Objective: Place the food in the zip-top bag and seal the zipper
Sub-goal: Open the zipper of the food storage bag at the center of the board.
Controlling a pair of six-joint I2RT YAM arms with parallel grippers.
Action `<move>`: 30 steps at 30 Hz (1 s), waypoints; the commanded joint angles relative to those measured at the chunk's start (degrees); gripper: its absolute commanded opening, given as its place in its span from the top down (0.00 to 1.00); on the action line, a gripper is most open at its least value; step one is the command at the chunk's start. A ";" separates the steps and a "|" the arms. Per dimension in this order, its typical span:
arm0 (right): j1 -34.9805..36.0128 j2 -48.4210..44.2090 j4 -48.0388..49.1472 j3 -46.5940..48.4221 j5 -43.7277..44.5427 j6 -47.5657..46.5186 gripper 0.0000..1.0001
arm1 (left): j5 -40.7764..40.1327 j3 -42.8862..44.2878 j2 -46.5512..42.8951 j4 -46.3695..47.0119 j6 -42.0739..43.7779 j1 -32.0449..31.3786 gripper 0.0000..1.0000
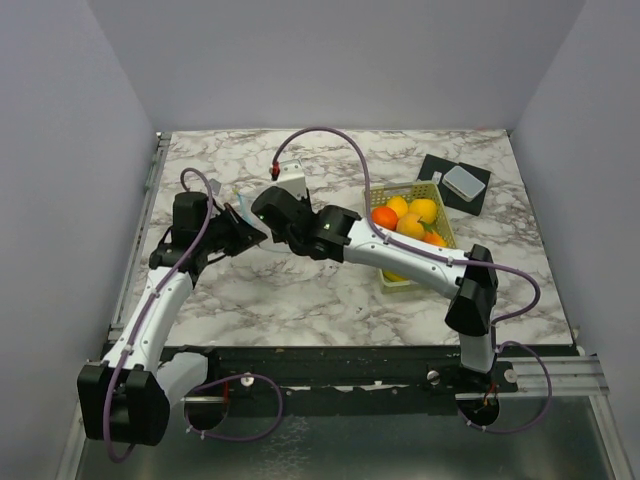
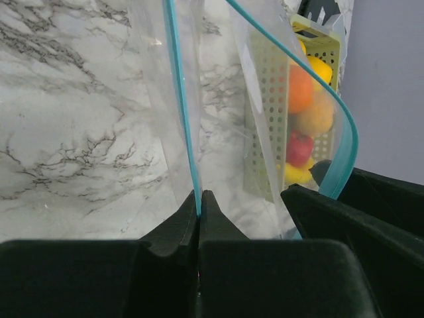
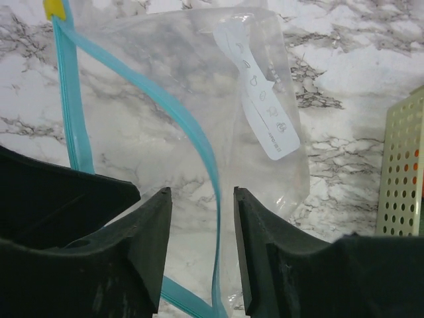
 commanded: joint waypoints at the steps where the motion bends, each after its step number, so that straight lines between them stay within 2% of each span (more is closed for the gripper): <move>1: 0.44 -1.58 -3.40 4.68 -0.58 -2.49 0.49 | -2.87 5.43 0.57 -4.05 4.83 -1.26 1.00; 13: 0.44 1.91 -8.97 12.02 3.15 -7.14 0.47 | -7.75 15.81 3.30 -12.79 13.08 -3.15 1.00; 30: -0.89 3.50 -5.14 10.73 2.81 -9.92 0.48 | -9.14 21.74 4.47 -20.07 20.29 -6.54 1.00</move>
